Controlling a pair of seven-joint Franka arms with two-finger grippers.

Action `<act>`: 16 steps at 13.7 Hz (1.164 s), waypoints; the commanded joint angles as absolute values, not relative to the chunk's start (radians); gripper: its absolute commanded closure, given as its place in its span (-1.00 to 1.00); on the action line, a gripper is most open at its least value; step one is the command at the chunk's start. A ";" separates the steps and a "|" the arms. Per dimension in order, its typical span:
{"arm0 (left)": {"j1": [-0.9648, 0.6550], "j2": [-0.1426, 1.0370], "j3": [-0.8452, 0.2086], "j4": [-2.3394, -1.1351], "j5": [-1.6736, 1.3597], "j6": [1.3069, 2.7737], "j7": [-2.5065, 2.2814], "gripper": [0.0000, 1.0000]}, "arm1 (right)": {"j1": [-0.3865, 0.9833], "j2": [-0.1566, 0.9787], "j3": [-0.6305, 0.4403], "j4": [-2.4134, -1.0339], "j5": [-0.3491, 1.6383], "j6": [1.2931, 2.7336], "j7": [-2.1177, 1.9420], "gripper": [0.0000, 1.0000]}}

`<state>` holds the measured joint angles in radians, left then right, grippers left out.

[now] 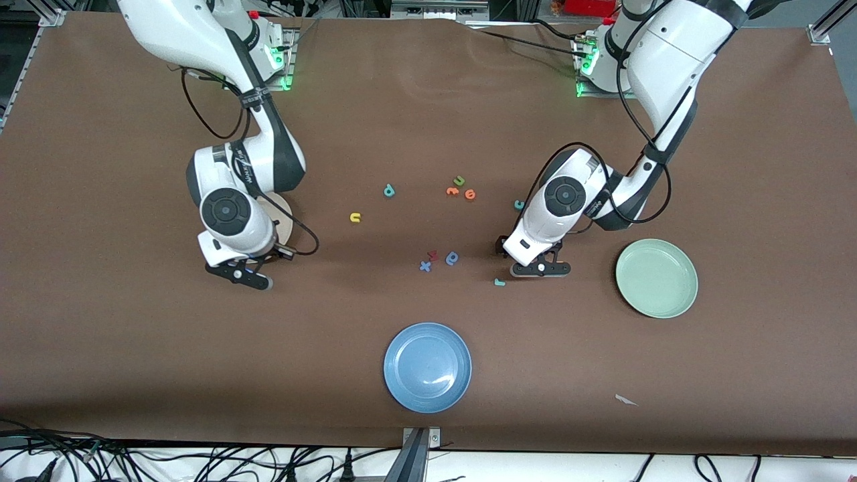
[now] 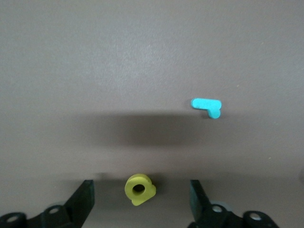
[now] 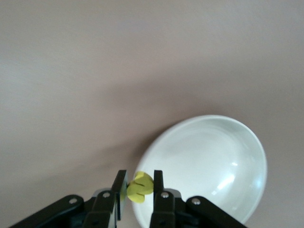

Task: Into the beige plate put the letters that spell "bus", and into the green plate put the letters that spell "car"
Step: 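Grasp a yellow letter with the right gripper while the left gripper grasps another, then drop the letter on the white plate while the left gripper uses the green plate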

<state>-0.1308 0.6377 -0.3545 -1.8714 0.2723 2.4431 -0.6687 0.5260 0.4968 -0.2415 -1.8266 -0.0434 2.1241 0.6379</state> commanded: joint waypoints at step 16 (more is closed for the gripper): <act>-0.141 0.692 -0.354 -1.819 0.302 2.393 -0.664 0.03 | 0.670 0.498 -0.100 -1.951 -0.011 2.417 1.443 -0.75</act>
